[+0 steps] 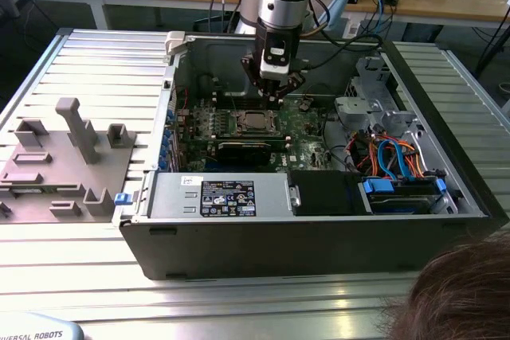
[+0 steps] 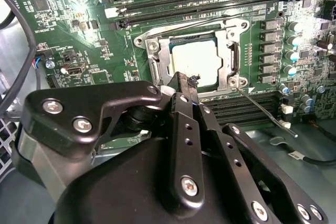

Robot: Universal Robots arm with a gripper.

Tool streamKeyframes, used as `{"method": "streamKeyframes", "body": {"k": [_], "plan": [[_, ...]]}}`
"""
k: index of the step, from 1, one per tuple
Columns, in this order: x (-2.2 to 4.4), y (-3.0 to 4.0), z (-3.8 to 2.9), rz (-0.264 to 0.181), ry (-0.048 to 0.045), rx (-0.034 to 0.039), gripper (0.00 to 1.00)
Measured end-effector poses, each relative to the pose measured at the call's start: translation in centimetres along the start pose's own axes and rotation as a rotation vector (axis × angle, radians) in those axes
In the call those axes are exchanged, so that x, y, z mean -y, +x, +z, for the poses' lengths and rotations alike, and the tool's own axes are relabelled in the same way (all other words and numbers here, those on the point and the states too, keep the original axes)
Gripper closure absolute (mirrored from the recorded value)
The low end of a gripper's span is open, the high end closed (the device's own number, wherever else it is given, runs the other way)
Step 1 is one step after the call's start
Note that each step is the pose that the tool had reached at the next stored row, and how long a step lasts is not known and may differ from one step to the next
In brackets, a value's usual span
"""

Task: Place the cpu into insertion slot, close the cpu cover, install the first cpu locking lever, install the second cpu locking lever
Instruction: 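Install the first cpu locking lever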

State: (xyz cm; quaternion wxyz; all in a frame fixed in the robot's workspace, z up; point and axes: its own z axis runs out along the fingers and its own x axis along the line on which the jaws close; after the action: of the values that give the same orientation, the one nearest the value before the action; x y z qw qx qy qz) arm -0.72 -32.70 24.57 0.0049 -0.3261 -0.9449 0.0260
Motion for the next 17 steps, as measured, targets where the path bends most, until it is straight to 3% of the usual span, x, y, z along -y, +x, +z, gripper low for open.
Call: {"method": "streamKeyframes", "body": {"k": [17], "plan": [[0.00, 0.00, 0.00, -0.049, -0.0004, 0.0026, 0.89]]}}
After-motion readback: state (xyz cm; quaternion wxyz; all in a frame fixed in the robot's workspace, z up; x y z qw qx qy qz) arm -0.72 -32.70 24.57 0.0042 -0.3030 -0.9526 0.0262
